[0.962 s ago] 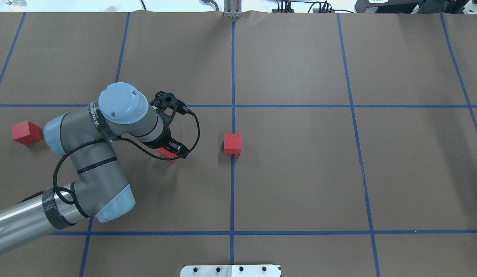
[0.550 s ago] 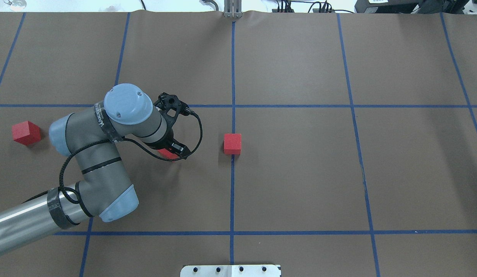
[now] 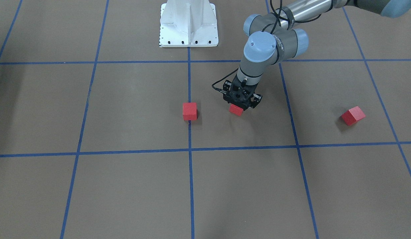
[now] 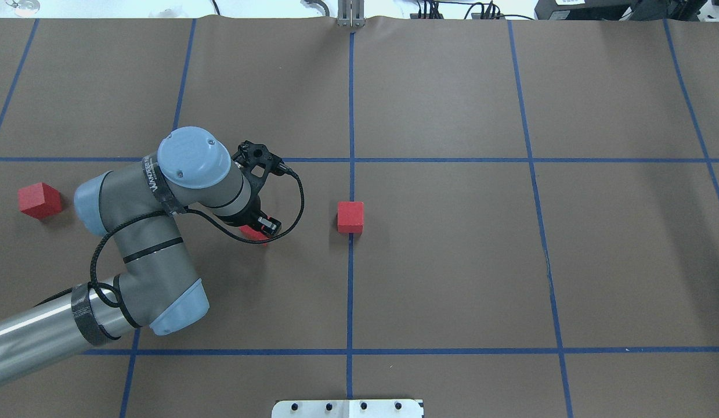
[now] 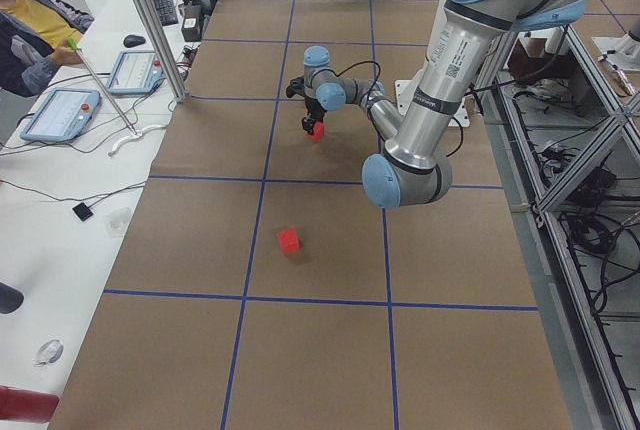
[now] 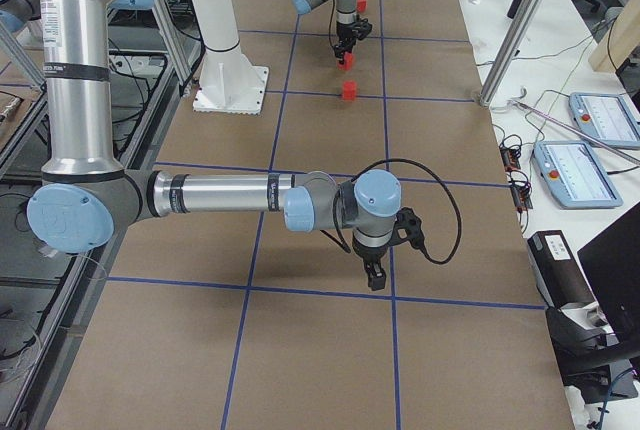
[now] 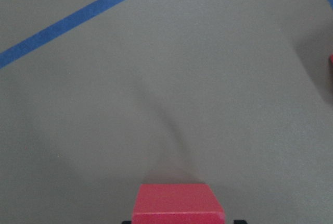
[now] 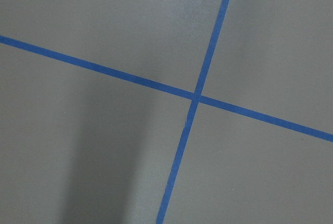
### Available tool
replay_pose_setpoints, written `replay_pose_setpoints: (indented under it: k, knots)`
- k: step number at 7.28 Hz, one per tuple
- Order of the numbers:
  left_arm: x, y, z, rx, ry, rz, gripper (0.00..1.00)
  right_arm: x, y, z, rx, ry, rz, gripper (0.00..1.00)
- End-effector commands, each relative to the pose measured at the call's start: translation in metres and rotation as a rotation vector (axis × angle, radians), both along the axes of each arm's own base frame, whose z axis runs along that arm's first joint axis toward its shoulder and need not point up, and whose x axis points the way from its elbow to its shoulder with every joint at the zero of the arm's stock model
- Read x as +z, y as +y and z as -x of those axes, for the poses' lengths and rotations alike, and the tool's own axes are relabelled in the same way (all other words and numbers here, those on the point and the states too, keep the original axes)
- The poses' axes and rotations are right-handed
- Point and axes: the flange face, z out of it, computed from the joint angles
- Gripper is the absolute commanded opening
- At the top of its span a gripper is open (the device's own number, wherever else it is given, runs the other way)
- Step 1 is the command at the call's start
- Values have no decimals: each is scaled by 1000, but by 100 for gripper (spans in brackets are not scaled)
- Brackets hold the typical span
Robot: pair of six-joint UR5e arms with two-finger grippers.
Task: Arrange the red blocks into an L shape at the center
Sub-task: 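Lower the left gripper and grasp the red cube left of center, then carry the cube with the left gripper beside the center cube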
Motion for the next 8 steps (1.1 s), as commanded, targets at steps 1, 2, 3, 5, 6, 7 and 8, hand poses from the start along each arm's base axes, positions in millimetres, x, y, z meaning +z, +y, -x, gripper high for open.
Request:
replay_pose_setpoints:
  k: [1, 2, 3, 5, 6, 7, 8]
  knots:
    - [-3, 0, 1, 0, 4, -3, 26, 0, 0, 0, 0, -1, 0, 100]
    - [-7, 2, 2, 13, 12, 10, 8, 1, 0, 0, 0, 1, 1, 100]
    - [-20, -6, 6, 27, 9, 55, 1, 2, 0, -1, 1, 1, 3, 100]
    - [-68, -32, -12, 1, -15, 90, 2, 6, 1, 0, 3, 3, 15, 100]
    - [-90, -56, -36, -20, -22, 106, 3, 6, 0, 0, 4, 1, 16, 100]
    - [-103, -79, -52, -56, -32, 138, 3, 6, 0, 0, 4, 1, 16, 100]
    - [-113, -99, -56, -76, -43, 150, 3, 6, 0, 0, 5, 1, 18, 100]
